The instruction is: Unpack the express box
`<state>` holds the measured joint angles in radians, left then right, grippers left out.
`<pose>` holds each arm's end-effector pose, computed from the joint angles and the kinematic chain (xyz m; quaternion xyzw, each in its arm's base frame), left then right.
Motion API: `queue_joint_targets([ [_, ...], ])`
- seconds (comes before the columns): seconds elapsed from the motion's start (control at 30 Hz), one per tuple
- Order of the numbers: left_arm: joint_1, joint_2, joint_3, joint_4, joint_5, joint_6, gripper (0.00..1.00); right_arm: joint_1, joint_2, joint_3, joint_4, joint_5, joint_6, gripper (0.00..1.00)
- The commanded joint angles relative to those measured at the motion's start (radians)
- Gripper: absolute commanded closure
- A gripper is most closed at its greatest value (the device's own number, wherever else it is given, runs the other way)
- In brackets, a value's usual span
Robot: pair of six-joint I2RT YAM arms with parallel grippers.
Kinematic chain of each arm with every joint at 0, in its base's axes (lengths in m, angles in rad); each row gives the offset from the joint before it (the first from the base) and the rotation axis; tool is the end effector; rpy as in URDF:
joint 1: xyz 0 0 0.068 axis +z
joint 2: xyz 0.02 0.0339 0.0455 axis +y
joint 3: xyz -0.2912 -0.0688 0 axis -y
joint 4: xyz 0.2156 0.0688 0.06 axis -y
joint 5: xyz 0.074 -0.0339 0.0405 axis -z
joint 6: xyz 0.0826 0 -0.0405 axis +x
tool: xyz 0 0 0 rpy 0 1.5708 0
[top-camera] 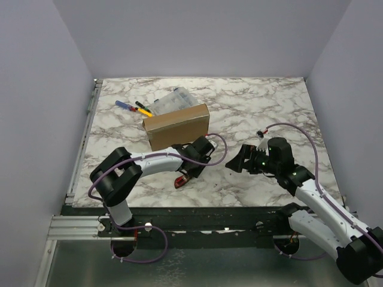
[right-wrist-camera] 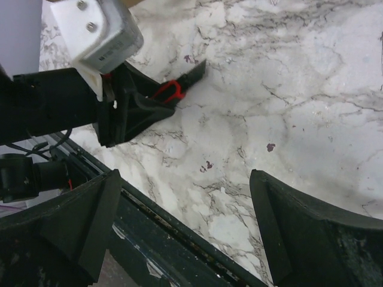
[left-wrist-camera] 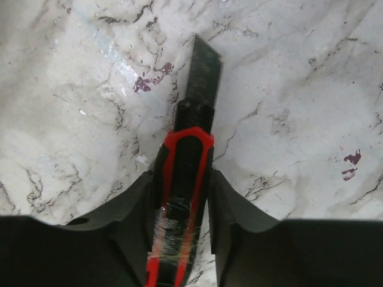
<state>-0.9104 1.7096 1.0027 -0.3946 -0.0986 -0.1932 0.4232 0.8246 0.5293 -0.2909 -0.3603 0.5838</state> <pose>0.2112 -0.2587 0.1682 0.3302 0.9136 -0.0809 0.2229 0.1449 0.0972 0.2383 -0.0149 0.8710 0.3627 0.3311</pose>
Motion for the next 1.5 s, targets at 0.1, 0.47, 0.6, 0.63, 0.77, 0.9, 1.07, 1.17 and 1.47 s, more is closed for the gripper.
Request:
queue_joint_targets([
  [0.1, -0.004, -0.028, 0.015, 0.005, -0.010, -0.007, 0.81, 0.000, 0.030, -0.051, 0.100, -0.030, 0.004, 0.02],
  [0.47, 0.050, -0.289, 0.110, 0.139, 0.060, -0.305, 1.00, 0.000, 0.055, 0.012, 0.185, -0.072, -0.149, 0.04],
  [0.6, 0.144, -0.387, 0.077, 0.300, 0.123, -0.582, 1.00, 0.012, 0.075, 0.047, 0.234, -0.137, -0.218, 0.04],
  [0.63, 0.165, -0.406, 0.067, 0.329, 0.117, -0.646, 1.00, 0.022, 0.073, 0.054, 0.250, -0.154, -0.238, 0.04],
  [0.77, 0.239, -0.473, 0.020, 0.391, 0.083, -0.889, 1.00, 0.080, 0.067, 0.082, 0.379, -0.191, -0.257, 0.04],
  [0.9, 0.272, -0.532, -0.061, 0.481, 0.047, -1.093, 1.00, 0.169, 0.114, 0.134, 0.455, -0.100, -0.252, 0.04],
  [1.07, 0.284, -0.545, -0.100, 0.560, 0.076, -1.197, 1.00, 0.299, 0.207, 0.225, 0.471, 0.111, -0.259, 0.11],
  [1.17, 0.286, -0.548, -0.115, 0.560, 0.089, -1.254, 1.00, 0.365, 0.240, 0.267, 0.454, 0.290, -0.264, 0.18],
  [1.47, 0.294, -0.564, -0.156, 0.564, 0.068, -1.323, 1.00, 0.504, 0.290, 0.328, 0.427, 0.695, -0.309, 0.27],
])
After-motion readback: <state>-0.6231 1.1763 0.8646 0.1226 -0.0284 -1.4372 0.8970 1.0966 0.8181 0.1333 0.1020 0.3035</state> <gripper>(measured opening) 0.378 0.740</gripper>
